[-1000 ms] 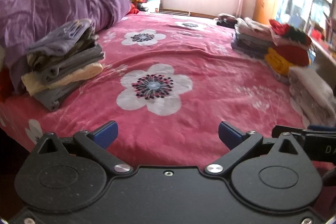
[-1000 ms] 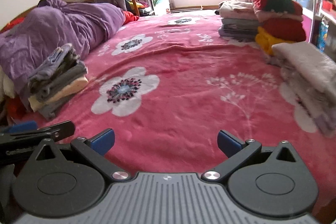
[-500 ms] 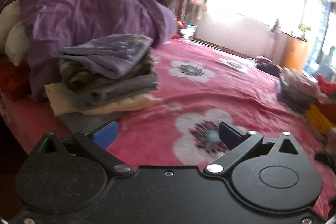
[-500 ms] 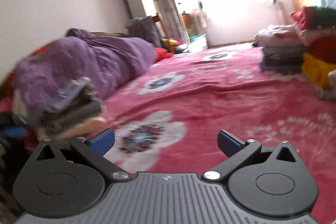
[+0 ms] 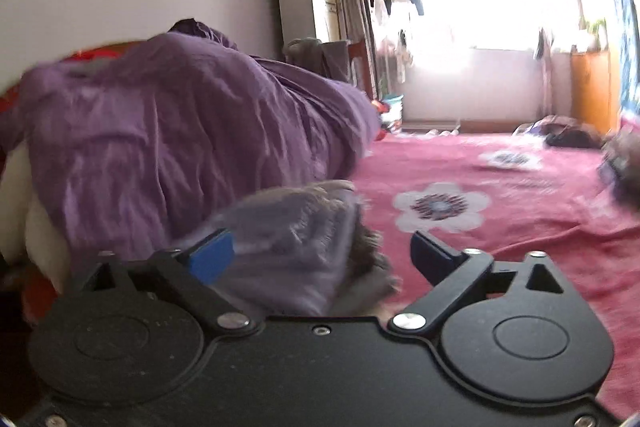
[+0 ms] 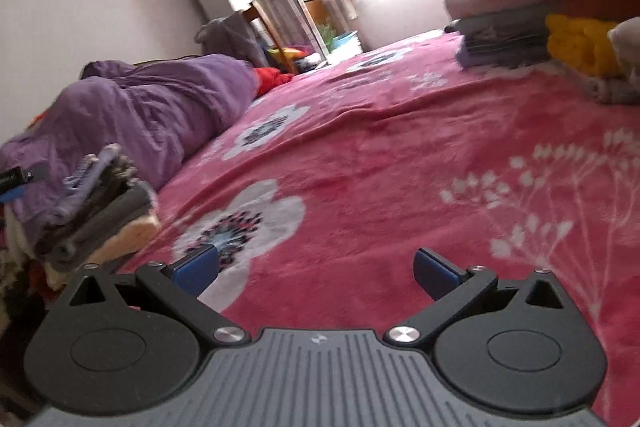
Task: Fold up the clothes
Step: 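Reach the left gripper to the lavender garment by the folded stack and grasp it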
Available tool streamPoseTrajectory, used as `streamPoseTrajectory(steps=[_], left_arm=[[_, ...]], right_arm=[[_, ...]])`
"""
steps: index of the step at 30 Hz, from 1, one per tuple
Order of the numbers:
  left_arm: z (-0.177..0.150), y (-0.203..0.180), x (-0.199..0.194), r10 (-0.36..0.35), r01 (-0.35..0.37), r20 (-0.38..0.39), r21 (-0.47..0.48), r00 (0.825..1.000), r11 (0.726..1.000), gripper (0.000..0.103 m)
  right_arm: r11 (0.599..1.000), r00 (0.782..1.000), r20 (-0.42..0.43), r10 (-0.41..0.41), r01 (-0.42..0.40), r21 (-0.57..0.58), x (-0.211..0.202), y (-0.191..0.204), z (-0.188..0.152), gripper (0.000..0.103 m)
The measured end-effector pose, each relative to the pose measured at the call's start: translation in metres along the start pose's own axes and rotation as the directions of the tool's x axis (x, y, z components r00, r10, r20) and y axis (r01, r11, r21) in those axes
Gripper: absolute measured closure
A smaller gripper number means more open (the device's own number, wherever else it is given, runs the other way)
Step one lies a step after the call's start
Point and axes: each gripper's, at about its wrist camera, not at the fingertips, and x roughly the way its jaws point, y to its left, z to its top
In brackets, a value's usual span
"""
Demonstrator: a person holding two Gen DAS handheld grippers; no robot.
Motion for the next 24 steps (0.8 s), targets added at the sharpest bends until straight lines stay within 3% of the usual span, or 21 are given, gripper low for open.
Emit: streamPoseTrajectory(steps=[3,6,7,9,11,12,15,18,20,22,24], left_arm=[[0.007,0.003,0.028,0.008,-0.007,-0.033,0.035,0.999,0.999,0.024],[0.005,0.001,0.054,0.035,-0.026,-0.084,0.104,0.996,0.994,0.031],[0.004,0.003,0.062,0.037,-0.026,-0.110,0.098,0.993,0.995,0.037],[0.004,0.010,0.075,0.025,-0.017,-0.171,0.052,0.985,0.998,0.067],[0.005,0.021,0.086,-0.005,-0.002,-0.241,-0.028,0.970,1.000,0.073],[0.011,0.023,0.080,-0.007,-0.006,-0.230,-0.056,0.973,0.998,0.086],[0.039,0.024,0.045,-0.019,0.006,-0.143,-0.094,0.990,0.996,0.090],[0.073,0.019,0.002,-0.103,0.096,-0.046,-0.135,0.994,0.986,0.092],[0.096,0.013,-0.027,-0.228,0.226,0.013,-0.195,0.974,0.955,0.092],[0.118,0.001,-0.057,-0.350,0.358,0.074,-0.232,0.934,0.904,0.092],[0.138,-0.021,-0.090,-0.455,0.475,0.137,-0.220,0.880,0.852,0.093]], right_arm=[[1.000,1.000,0.017,0.000,0.000,0.025,0.002,-0.006,0.001,0.001],[0.998,0.995,0.080,-0.057,0.056,0.014,-0.004,-0.009,0.005,0.000],[0.997,0.992,0.100,-0.076,0.075,0.011,-0.006,-0.010,0.006,0.000],[0.994,0.983,0.142,-0.113,0.113,0.007,-0.009,-0.013,0.008,0.000],[0.989,0.972,0.184,-0.149,0.151,0.004,-0.013,-0.015,0.011,0.000],[0.986,0.965,0.201,-0.166,0.169,0.002,-0.015,-0.015,0.012,0.000],[0.977,0.955,0.205,-0.212,0.212,0.023,-0.012,-0.022,0.014,0.000],[0.980,0.974,0.150,-0.171,0.152,0.130,-0.009,-0.040,0.017,0.000],[0.975,0.983,0.134,-0.129,0.101,0.200,-0.010,-0.050,0.017,0.000],[0.964,0.988,0.125,-0.092,0.057,0.261,-0.010,-0.059,0.017,0.000],[0.960,0.986,0.139,-0.089,0.047,0.277,-0.014,-0.064,0.019,0.000]])
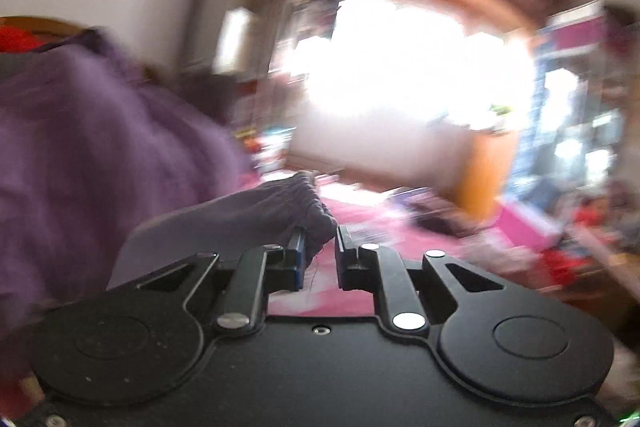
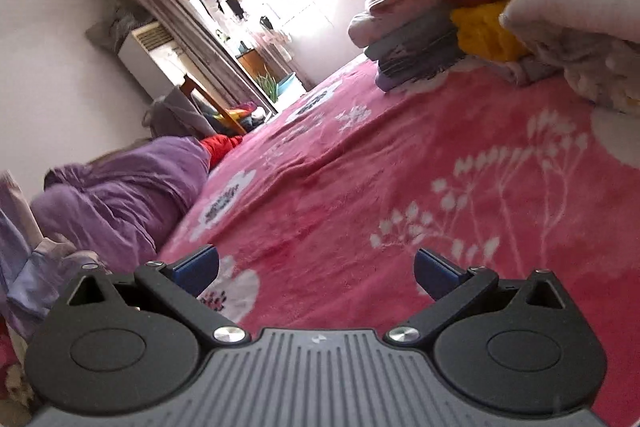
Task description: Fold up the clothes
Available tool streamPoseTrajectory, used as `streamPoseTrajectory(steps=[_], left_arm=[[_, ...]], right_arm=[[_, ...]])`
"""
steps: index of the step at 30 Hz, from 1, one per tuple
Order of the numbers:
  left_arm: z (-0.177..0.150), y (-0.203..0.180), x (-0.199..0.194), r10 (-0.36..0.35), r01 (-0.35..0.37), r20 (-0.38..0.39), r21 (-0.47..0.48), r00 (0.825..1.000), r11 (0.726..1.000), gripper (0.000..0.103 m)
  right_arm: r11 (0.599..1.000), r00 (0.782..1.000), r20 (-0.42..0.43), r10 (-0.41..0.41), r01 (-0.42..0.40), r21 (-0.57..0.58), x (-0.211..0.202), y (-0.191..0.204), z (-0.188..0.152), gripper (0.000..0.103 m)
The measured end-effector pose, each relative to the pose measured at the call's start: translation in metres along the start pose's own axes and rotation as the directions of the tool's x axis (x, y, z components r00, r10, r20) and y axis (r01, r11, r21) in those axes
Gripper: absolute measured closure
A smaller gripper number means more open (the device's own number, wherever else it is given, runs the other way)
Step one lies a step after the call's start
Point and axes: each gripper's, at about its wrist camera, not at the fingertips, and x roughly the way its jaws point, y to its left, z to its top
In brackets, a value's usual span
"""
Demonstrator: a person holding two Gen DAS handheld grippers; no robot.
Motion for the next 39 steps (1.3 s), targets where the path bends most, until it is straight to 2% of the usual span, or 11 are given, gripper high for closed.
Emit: streamPoseTrajectory(steps=[6,11,17,20,24,26,30,35,37,38,39], left_arm=[[0.047,-0.110,-0.030,-0.300,0.300,0.124,0.021,0.946,0.954,0.094],[0.070,-0.177,-0.039,-0.393,0.388,0.177,0.064,0.902,0.919,0.096],[0.062,-0.212,-0.026,-0.403,0.398,0.140,0.066,0.904,0.915,0.096],[0.050,-0.202,-0.008,-0.322,0.315,0.113,0.073,0.940,0.946,0.096],[-0.001,-0.179,0.046,-0.182,0.186,-0.078,0.057,0.980,0.981,0.095],[-0.041,-0.173,0.070,-0.175,0.185,-0.198,0.031,0.964,0.982,0.095],[-0.126,-0.189,0.095,-0.191,0.245,-0.397,0.089,0.898,0.965,0.095],[-0.233,-0.215,0.089,-0.258,0.403,-0.599,0.118,0.758,0.908,0.094],[-0.275,-0.225,0.077,-0.308,0.499,-0.673,0.106,0.672,0.860,0.091],[-0.288,-0.236,0.064,-0.356,0.570,-0.703,0.084,0.615,0.818,0.088],[-0.300,-0.242,0.051,-0.419,0.652,-0.733,0.044,0.536,0.757,0.069]], right_arm=[[0.999,0.997,0.068,0.023,-0.026,0.046,-0.022,-0.018,0.016,0.000],[0.993,0.990,0.134,0.040,-0.055,0.109,-0.056,-0.034,0.032,0.000],[0.964,0.978,0.191,0.079,-0.123,0.234,-0.082,-0.080,0.043,0.000],[0.980,0.976,0.212,0.053,-0.092,0.177,-0.090,-0.083,0.044,0.000],[0.992,0.970,0.239,0.040,-0.067,0.105,-0.090,-0.081,0.040,0.000],[0.993,0.967,0.251,0.038,-0.063,0.095,-0.089,-0.082,0.040,0.000],[0.992,0.963,0.266,0.039,-0.070,0.108,-0.083,-0.086,0.041,0.000],[0.995,0.971,0.235,0.034,-0.056,0.085,-0.092,-0.086,0.045,0.000],[0.996,0.974,0.223,0.037,-0.054,0.070,-0.093,-0.084,0.046,0.000],[0.997,0.975,0.217,0.038,-0.053,0.062,-0.093,-0.083,0.047,0.000],[0.997,0.977,0.211,0.040,-0.052,0.054,-0.093,-0.082,0.047,0.000]])
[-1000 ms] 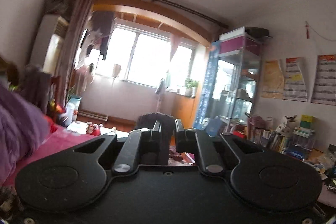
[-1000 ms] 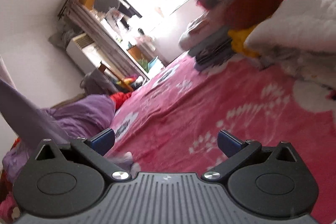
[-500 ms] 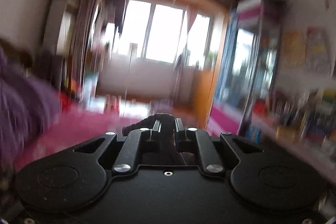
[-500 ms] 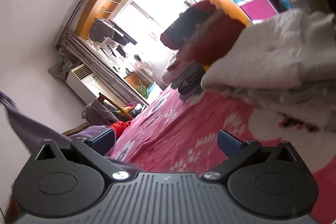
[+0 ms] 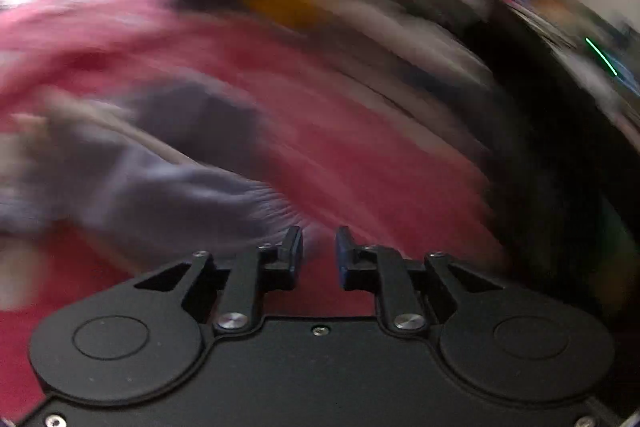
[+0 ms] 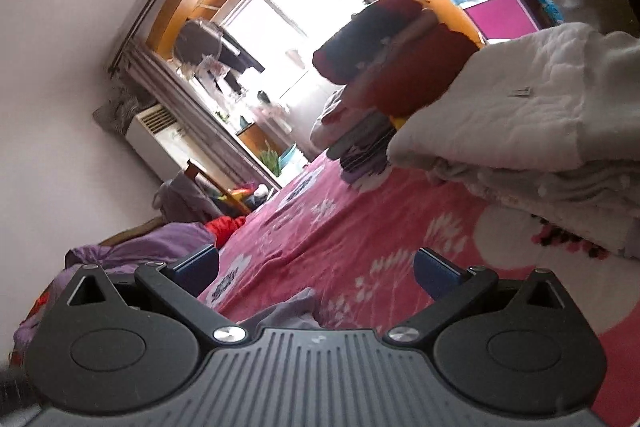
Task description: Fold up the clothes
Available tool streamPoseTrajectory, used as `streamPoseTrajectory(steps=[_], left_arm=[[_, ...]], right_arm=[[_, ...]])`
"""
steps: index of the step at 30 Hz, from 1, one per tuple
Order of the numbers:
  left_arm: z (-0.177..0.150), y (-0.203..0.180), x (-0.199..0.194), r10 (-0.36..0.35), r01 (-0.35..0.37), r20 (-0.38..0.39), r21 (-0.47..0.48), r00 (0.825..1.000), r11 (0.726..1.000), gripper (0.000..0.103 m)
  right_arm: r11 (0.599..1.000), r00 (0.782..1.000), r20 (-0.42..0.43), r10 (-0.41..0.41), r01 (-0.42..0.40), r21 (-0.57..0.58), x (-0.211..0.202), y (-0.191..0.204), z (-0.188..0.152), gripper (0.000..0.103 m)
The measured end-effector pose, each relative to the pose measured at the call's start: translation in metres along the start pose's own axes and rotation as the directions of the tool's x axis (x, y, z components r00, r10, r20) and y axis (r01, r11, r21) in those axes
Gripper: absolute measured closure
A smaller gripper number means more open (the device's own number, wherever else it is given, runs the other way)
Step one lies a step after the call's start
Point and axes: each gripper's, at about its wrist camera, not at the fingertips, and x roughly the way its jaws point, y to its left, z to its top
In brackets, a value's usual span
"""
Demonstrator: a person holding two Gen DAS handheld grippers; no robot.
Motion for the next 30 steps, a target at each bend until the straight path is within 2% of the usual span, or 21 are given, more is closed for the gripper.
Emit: streamPoseTrajectory(steps=[2,4,5,8,10,11,13,15,17,19,20,22,25,27,28,29,30], left_arm=[[-0.014,-0.014,0.000,-0.112,0.112,-0.016,0.067,0.994,0.991,0.036],[-0.021,-0.014,-0.011,-0.127,0.124,0.025,0.091,0.992,0.988,0.036],[-0.022,-0.006,-0.018,-0.129,0.126,0.045,0.068,0.991,0.990,0.036],[-0.019,0.033,-0.046,-0.115,0.128,0.181,-0.062,0.977,0.990,0.036],[-0.022,0.064,-0.068,-0.071,0.125,0.293,-0.171,0.953,0.977,0.036],[-0.026,0.082,-0.076,-0.023,0.104,0.328,-0.230,0.944,0.968,0.036],[-0.033,0.120,-0.085,0.084,0.057,0.365,-0.360,0.927,0.931,0.036],[-0.040,0.156,-0.087,0.196,0.002,0.355,-0.488,0.914,0.873,0.036],[-0.048,0.185,-0.081,0.287,-0.056,0.318,-0.576,0.903,0.815,0.036],[-0.049,0.208,-0.067,0.352,-0.112,0.265,-0.635,0.897,0.764,0.036],[-0.049,0.219,-0.060,0.366,-0.121,0.249,-0.659,0.896,0.743,0.036],[-0.050,0.240,-0.047,0.394,-0.140,0.216,-0.701,0.893,0.700,0.036],[-0.045,0.256,-0.031,0.383,-0.112,0.230,-0.715,0.895,0.690,0.036],[-0.033,0.261,-0.020,0.380,-0.131,0.212,-0.700,0.900,0.702,0.038],[-0.024,0.262,-0.013,0.397,-0.172,0.191,-0.676,0.898,0.716,0.043],[-0.017,0.259,-0.011,0.405,-0.195,0.182,-0.656,0.896,0.729,0.065],[-0.010,0.257,-0.008,0.412,-0.218,0.174,-0.636,0.894,0.741,0.078]], right_arm=[[1.000,1.000,-0.012,0.002,-0.002,-0.016,0.000,0.002,0.001,0.000],[0.999,1.000,-0.027,0.004,-0.004,-0.033,0.001,0.004,0.001,0.000],[0.999,0.999,-0.040,0.005,-0.007,-0.046,0.004,0.006,-0.001,0.000],[0.996,0.997,-0.080,0.008,-0.015,-0.086,0.014,0.012,-0.007,0.000],[0.994,0.994,-0.107,0.009,-0.021,-0.111,0.021,0.017,-0.011,0.000],[0.992,0.993,-0.121,0.013,-0.028,-0.126,0.025,0.020,-0.014,0.000],[0.982,0.987,-0.151,0.050,-0.077,-0.174,0.029,0.034,-0.024,0.000],[0.961,0.977,-0.187,0.098,-0.142,-0.236,0.032,0.052,-0.035,0.001],[0.915,0.963,-0.242,0.120,-0.202,-0.350,0.040,0.076,-0.055,0.005],[0.851,0.947,-0.297,0.121,-0.253,-0.461,0.049,0.099,-0.077,0.007],[0.823,0.942,-0.317,0.111,-0.266,-0.503,0.054,0.108,-0.086,0.007],[0.805,0.943,-0.327,0.056,-0.237,-0.544,0.065,0.116,-0.098,0.008],[0.775,0.939,-0.344,-0.021,-0.202,-0.599,0.081,0.128,-0.115,0.010],[0.781,0.910,-0.415,-0.022,-0.243,-0.575,0.087,0.126,-0.119,0.038],[0.784,0.895,-0.445,-0.020,-0.262,-0.563,0.088,0.124,-0.121,0.064],[0.780,0.891,-0.453,-0.021,-0.269,-0.565,0.086,0.122,-0.120,0.073],[0.777,0.887,-0.460,-0.022,-0.275,-0.567,0.083,0.121,-0.119,0.076]])
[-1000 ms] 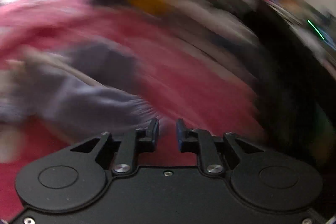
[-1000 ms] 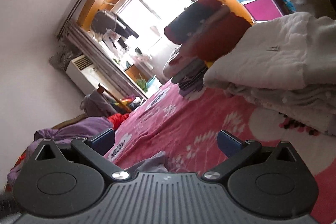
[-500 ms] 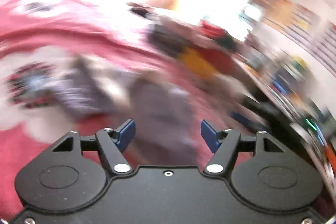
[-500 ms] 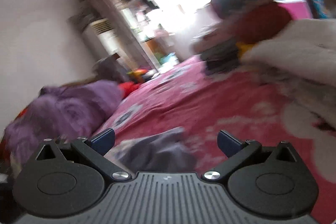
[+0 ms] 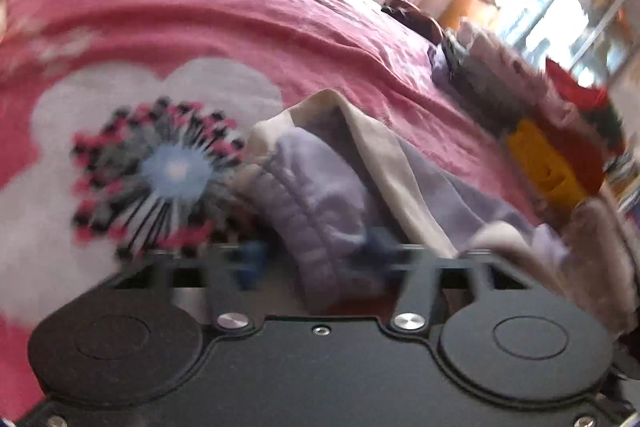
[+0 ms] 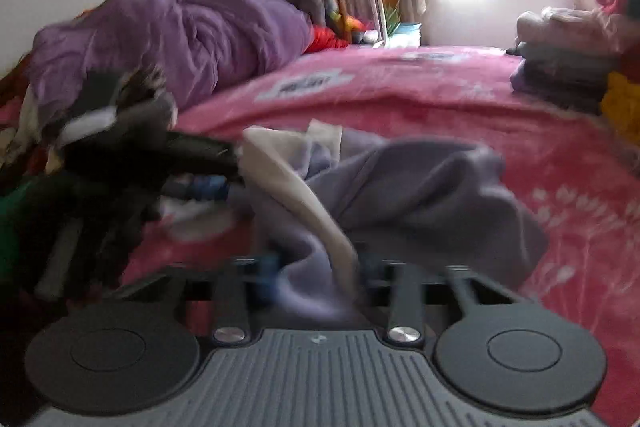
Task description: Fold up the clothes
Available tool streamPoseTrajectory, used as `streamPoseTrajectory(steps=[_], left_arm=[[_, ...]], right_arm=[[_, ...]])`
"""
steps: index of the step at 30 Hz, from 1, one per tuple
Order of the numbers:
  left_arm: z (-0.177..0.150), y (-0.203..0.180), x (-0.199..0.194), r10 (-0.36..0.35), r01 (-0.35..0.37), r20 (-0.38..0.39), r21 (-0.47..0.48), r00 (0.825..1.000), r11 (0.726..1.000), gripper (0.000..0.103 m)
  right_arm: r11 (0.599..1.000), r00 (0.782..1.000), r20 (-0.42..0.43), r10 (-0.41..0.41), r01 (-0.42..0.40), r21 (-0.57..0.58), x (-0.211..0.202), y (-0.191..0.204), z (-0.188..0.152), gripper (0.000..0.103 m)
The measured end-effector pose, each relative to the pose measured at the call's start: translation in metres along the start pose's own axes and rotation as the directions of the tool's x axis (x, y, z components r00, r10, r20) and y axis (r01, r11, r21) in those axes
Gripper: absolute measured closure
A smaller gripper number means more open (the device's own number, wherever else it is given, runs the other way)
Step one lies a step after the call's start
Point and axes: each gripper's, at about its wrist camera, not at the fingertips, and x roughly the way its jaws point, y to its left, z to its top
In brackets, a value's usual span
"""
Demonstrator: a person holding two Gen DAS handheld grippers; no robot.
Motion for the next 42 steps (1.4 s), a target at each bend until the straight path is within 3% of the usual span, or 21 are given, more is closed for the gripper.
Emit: streamPoseTrajectory(steps=[2,5,9,13,19,22,25,28,31,33,37,39,42], left_arm=[[0.005,-0.002,0.001,-0.010,0.010,0.026,-0.008,1.000,1.000,0.082],[0.014,-0.002,-0.007,0.034,-0.037,0.122,0.026,0.992,0.999,0.083],[0.027,0.021,-0.033,0.113,-0.116,0.266,-0.006,0.957,0.993,0.084],[0.031,0.061,-0.055,0.190,-0.167,0.312,-0.100,0.931,0.981,0.084],[0.025,0.095,-0.084,0.257,-0.206,0.364,-0.173,0.895,0.963,0.084],[0.025,0.089,-0.107,0.247,-0.195,0.431,-0.162,0.868,0.967,0.084],[0.037,0.067,-0.142,0.157,-0.142,0.560,-0.070,0.814,0.987,0.084],[0.060,0.043,-0.158,0.114,-0.119,0.609,-0.034,0.785,0.992,0.084],[0.097,0.019,-0.169,0.096,-0.128,0.632,0.004,0.769,0.992,0.084],[0.124,0.004,-0.176,0.098,-0.151,0.646,0.027,0.757,0.988,0.084],[0.156,-0.029,-0.210,0.048,-0.211,0.712,0.143,0.701,0.967,0.084],[0.154,-0.039,-0.230,0.010,-0.224,0.738,0.191,0.675,0.956,0.084],[0.136,-0.038,-0.254,-0.073,-0.158,0.737,0.239,0.672,0.958,0.084]], right_arm=[[1.000,1.000,0.012,-0.012,0.012,0.010,-0.008,-0.006,-0.002,0.085],[0.995,0.992,0.079,-0.098,0.094,0.045,-0.034,-0.021,0.002,0.088],[0.958,0.955,0.124,-0.271,0.254,0.135,-0.070,-0.048,-0.006,0.089],[0.888,0.886,0.152,-0.437,0.399,0.230,-0.105,-0.075,-0.015,0.089],[0.737,0.741,0.163,-0.652,0.568,0.367,-0.157,-0.113,-0.027,0.089],[0.744,0.729,0.206,-0.653,0.567,0.353,-0.165,-0.103,-0.029,0.089],[0.762,0.705,0.293,-0.646,0.571,0.305,-0.169,-0.088,-0.017,0.090],[0.775,0.695,0.346,-0.630,0.586,0.234,-0.171,-0.089,0.023,0.091],[0.777,0.677,0.421,-0.604,0.618,0.122,-0.176,-0.098,0.082,0.091],[0.753,0.657,0.471,-0.588,0.657,0.023,-0.178,-0.100,0.121,0.091],[0.674,0.605,0.575,-0.550,0.729,-0.123,-0.187,-0.089,0.167,0.091],[0.655,0.598,0.606,-0.526,0.739,-0.161,-0.193,-0.077,0.172,0.091],[0.624,0.606,0.629,-0.487,0.745,-0.235,-0.196,-0.061,0.149,0.091]])
